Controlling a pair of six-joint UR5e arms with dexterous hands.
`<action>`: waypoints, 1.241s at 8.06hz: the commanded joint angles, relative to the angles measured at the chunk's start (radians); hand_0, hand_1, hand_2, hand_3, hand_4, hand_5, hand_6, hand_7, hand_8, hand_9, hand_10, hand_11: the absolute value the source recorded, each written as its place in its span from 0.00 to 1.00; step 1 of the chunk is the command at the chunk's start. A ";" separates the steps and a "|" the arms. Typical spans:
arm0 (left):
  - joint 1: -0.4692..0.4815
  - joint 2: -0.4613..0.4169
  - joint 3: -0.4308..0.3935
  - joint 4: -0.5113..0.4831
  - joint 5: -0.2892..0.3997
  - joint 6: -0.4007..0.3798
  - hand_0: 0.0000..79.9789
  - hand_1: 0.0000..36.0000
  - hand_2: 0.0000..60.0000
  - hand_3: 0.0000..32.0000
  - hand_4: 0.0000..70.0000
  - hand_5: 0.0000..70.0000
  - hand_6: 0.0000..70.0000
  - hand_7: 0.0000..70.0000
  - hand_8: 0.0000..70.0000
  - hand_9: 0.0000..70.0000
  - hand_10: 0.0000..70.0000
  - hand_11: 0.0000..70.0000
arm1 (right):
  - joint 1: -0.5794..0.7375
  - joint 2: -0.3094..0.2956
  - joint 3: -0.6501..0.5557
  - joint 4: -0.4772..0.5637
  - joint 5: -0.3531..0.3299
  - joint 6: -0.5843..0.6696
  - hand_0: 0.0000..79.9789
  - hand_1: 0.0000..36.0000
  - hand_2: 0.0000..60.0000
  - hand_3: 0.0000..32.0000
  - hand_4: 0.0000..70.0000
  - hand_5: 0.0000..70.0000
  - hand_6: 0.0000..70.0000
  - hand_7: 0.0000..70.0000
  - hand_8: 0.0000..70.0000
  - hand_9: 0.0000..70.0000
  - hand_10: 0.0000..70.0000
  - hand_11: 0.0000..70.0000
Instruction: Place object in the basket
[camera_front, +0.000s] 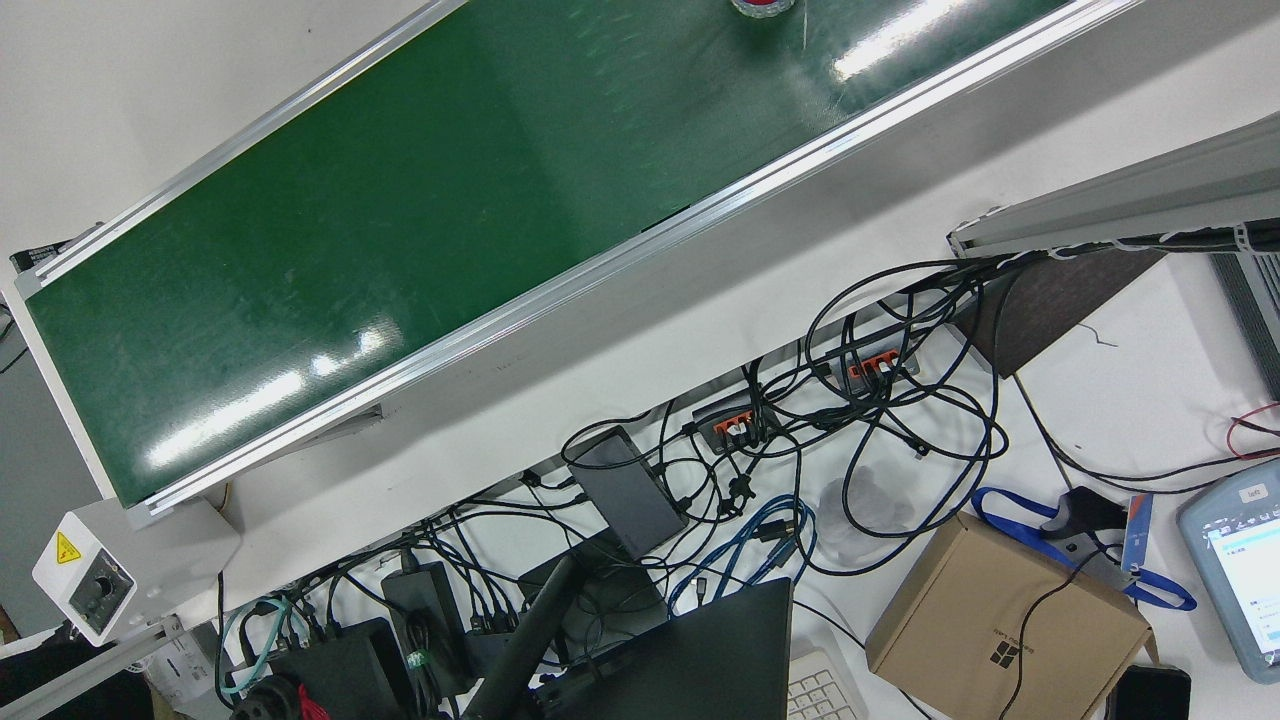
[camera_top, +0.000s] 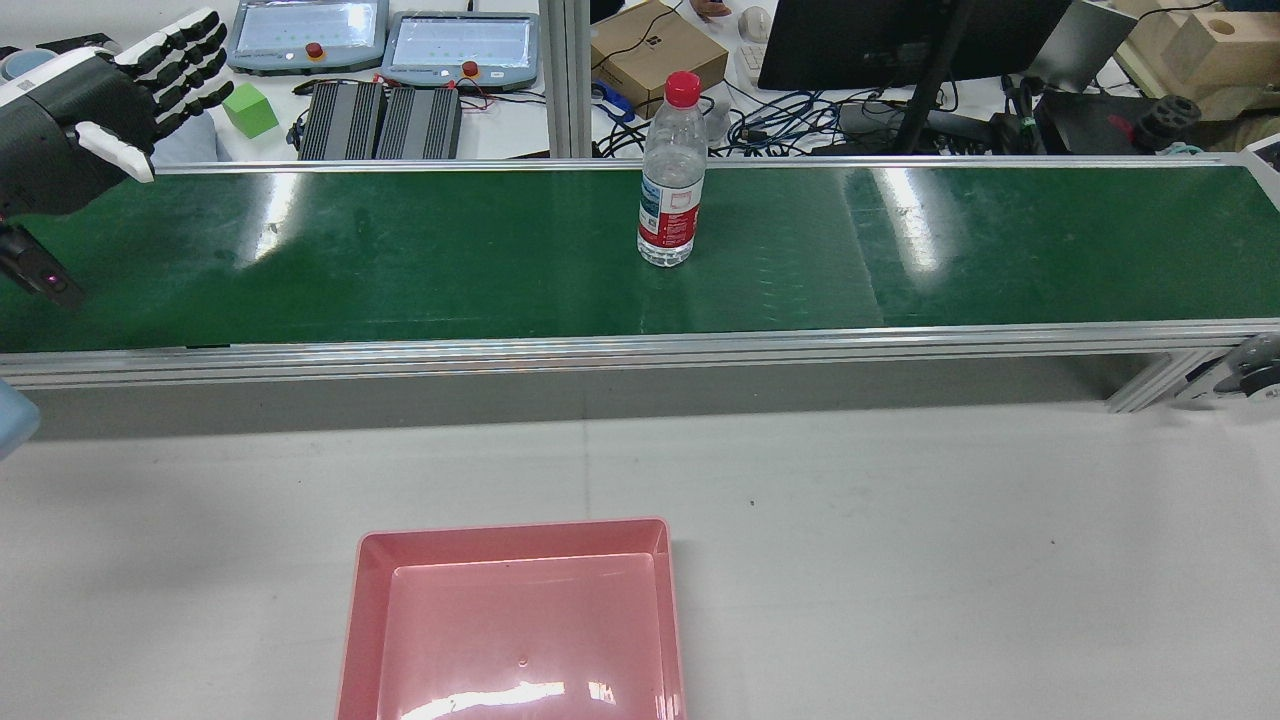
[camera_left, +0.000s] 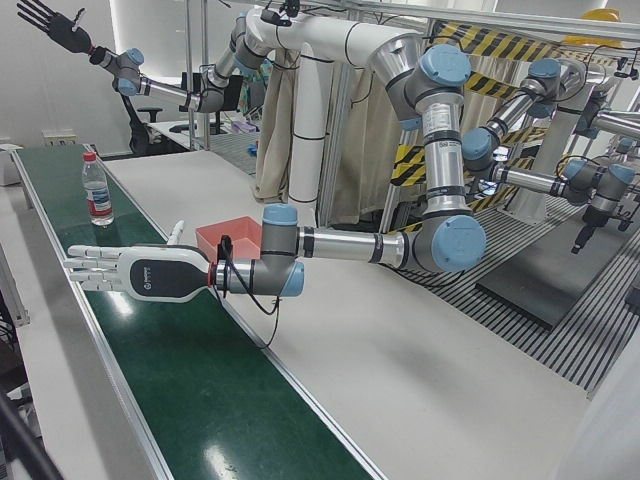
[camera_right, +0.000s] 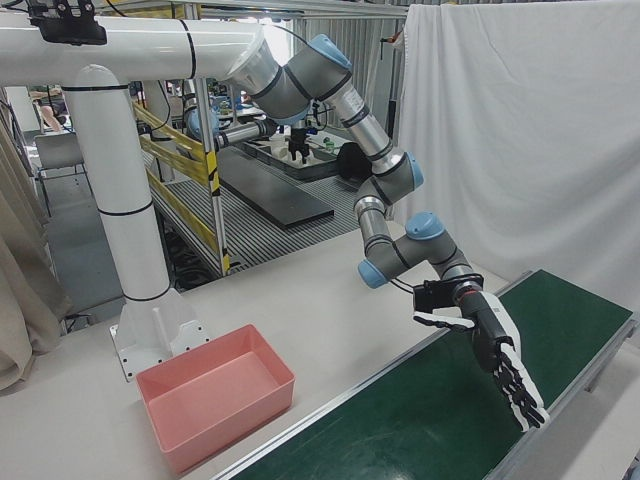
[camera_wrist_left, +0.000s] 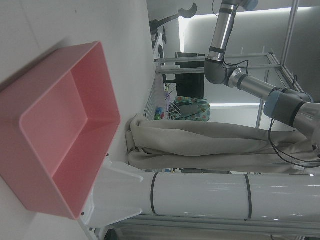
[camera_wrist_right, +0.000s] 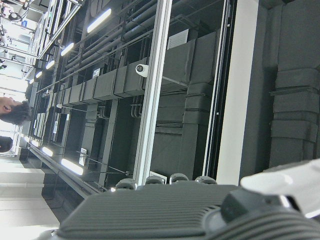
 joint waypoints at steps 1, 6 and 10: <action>0.001 -0.002 0.000 0.000 -0.002 0.000 0.70 0.11 0.00 0.00 0.00 0.09 0.00 0.00 0.00 0.00 0.03 0.07 | 0.000 0.000 0.003 0.000 0.000 0.000 0.00 0.00 0.00 0.00 0.00 0.00 0.00 0.00 0.00 0.00 0.00 0.00; 0.002 -0.018 -0.003 0.014 -0.003 0.000 0.69 0.12 0.00 0.00 0.00 0.08 0.00 0.00 0.00 0.00 0.02 0.06 | 0.000 0.000 0.003 0.000 0.000 0.000 0.00 0.00 0.00 0.00 0.00 0.00 0.00 0.00 0.00 0.00 0.00 0.00; 0.105 -0.031 -0.025 0.049 -0.096 -0.009 0.69 0.12 0.00 0.00 0.00 0.07 0.00 0.00 0.00 0.00 0.03 0.07 | 0.000 0.000 0.003 -0.002 0.000 0.000 0.00 0.00 0.00 0.00 0.00 0.00 0.00 0.00 0.00 0.00 0.00 0.00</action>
